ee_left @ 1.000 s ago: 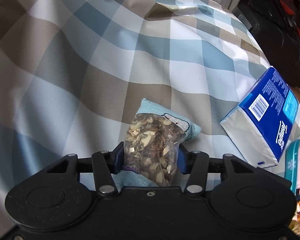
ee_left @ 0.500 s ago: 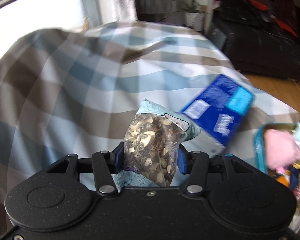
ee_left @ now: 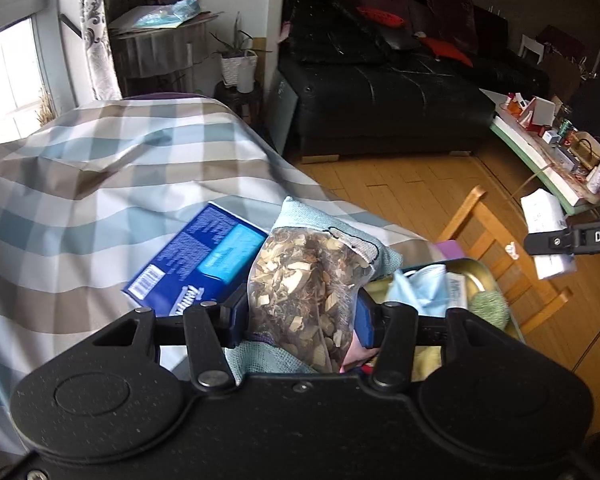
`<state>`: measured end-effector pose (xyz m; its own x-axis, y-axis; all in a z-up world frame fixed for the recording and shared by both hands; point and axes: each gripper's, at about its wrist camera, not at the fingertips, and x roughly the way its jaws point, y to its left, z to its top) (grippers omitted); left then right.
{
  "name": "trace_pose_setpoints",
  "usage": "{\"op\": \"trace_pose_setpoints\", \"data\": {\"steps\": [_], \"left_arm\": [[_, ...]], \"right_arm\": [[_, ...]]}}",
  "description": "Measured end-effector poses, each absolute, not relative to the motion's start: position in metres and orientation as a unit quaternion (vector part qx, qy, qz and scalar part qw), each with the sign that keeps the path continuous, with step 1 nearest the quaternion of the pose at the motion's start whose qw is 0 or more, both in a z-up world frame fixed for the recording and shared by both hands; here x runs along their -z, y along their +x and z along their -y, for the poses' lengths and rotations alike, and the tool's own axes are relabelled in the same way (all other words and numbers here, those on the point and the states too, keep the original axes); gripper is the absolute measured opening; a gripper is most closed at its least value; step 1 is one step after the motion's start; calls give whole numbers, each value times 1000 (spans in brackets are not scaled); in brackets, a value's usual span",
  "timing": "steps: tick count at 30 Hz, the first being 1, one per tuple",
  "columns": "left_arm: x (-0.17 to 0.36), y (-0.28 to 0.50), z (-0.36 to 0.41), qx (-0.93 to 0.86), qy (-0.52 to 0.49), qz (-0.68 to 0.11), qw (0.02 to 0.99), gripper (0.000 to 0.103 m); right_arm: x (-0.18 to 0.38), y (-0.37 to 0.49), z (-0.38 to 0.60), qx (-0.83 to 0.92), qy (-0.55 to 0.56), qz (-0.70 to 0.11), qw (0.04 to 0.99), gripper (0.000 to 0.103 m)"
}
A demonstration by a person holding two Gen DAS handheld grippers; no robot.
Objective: Organize soft objects
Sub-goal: 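Carry the sachet and tissue packet over the gold tray with both grippers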
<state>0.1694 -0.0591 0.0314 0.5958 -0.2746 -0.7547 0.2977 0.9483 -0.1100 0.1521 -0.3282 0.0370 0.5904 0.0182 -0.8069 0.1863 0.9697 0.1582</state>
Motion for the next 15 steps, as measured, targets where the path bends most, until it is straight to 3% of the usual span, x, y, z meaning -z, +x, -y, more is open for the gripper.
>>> {"op": "trace_pose_setpoints", "data": {"steps": [15], "left_arm": [[-1, 172, 109, 157, 37, -463, 872, 50]], "right_arm": [[-12, 134, 339, 42, 115, -459, 880, 50]]}}
